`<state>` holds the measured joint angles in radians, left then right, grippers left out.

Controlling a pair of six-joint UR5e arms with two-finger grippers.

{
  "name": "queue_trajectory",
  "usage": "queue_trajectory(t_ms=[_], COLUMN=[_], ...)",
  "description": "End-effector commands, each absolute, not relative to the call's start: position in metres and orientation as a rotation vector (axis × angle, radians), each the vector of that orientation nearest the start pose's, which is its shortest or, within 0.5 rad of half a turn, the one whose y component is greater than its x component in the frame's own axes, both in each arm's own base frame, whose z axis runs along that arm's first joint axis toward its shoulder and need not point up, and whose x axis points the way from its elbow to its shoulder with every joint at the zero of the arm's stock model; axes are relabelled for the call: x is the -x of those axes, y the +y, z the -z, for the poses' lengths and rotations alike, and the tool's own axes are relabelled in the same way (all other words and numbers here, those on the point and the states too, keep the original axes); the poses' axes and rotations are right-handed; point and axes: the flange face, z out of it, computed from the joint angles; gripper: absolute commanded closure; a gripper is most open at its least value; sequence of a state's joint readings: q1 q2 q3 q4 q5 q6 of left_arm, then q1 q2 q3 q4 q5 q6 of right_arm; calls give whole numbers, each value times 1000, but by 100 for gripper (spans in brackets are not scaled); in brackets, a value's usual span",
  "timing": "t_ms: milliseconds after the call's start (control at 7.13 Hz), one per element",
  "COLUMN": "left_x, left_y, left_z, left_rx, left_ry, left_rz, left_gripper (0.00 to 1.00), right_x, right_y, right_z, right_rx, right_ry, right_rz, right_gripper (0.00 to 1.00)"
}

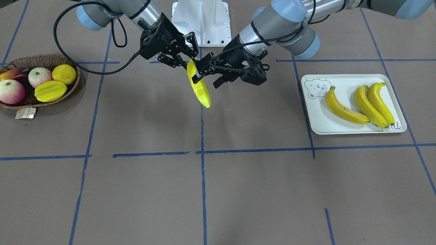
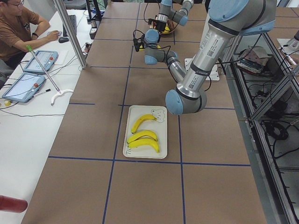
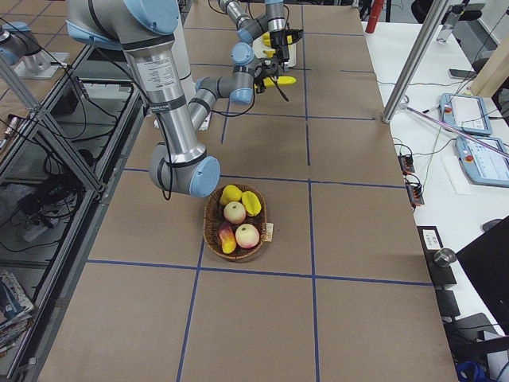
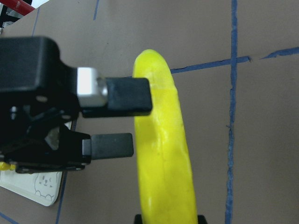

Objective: Transfer all bananas from basket to plate

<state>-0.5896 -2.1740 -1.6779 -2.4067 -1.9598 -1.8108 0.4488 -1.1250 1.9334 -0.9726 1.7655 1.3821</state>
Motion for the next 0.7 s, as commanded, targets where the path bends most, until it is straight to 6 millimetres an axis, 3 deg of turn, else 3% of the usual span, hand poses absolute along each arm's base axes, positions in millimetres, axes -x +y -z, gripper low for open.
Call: queue_trajectory(t_ms=[0, 421, 561], left_x=[-483, -484, -484], left_y=[-423, -423, -425], left_z=[-152, -151, -153], left_rx=[61, 59, 60], left_ry=[1565, 1568, 1562], left_rz=[355, 352, 356], left_gripper=[6, 50, 82], right_x=[464, 463, 461], right_y=[-346, -345, -343], right_z=[-174, -173, -172], right_rx=[-289, -293, -293], right_ry=[-1388, -1391, -1396], right_rz=[-76, -75, -73], right_gripper=[98, 98, 97])
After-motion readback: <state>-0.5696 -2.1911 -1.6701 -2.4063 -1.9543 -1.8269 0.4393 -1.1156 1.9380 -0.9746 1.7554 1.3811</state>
